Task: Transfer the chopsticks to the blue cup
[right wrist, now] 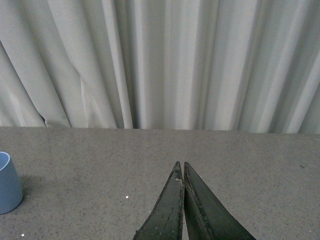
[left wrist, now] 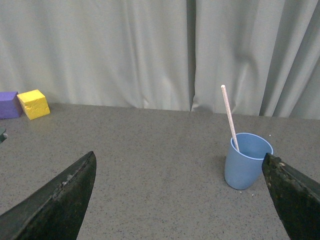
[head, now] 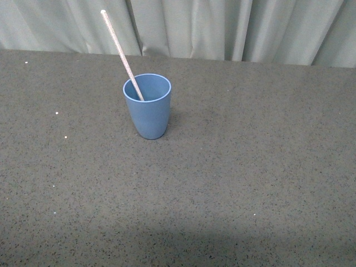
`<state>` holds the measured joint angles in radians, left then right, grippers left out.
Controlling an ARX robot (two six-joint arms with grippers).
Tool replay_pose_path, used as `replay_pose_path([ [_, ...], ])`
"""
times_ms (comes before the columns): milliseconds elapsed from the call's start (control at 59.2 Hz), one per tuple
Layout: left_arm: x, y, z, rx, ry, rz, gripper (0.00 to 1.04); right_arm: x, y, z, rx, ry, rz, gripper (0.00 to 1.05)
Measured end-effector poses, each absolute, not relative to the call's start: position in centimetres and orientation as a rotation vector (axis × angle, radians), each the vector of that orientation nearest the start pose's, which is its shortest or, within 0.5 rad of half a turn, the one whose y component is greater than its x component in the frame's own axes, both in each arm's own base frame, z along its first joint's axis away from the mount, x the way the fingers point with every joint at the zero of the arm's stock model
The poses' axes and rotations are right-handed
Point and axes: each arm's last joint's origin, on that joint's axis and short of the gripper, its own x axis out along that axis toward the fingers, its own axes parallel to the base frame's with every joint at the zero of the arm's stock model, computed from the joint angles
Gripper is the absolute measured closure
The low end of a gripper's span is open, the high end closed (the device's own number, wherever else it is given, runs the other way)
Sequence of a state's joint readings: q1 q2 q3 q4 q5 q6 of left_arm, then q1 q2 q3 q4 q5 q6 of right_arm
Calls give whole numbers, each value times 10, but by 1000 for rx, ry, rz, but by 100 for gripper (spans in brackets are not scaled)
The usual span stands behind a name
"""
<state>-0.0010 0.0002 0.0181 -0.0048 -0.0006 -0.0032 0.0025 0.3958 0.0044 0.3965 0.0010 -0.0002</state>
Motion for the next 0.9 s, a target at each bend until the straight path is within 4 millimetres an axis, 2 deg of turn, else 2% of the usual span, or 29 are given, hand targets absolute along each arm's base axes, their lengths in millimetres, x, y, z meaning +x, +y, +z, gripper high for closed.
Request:
replay_pose_path([
  [676,97,0,169,-3,-13,0,7,108,0,168,0,-8,2,104],
  [895,97,0,169,-3,-13,-1,7,98,0,165,-1,-3,4,104],
])
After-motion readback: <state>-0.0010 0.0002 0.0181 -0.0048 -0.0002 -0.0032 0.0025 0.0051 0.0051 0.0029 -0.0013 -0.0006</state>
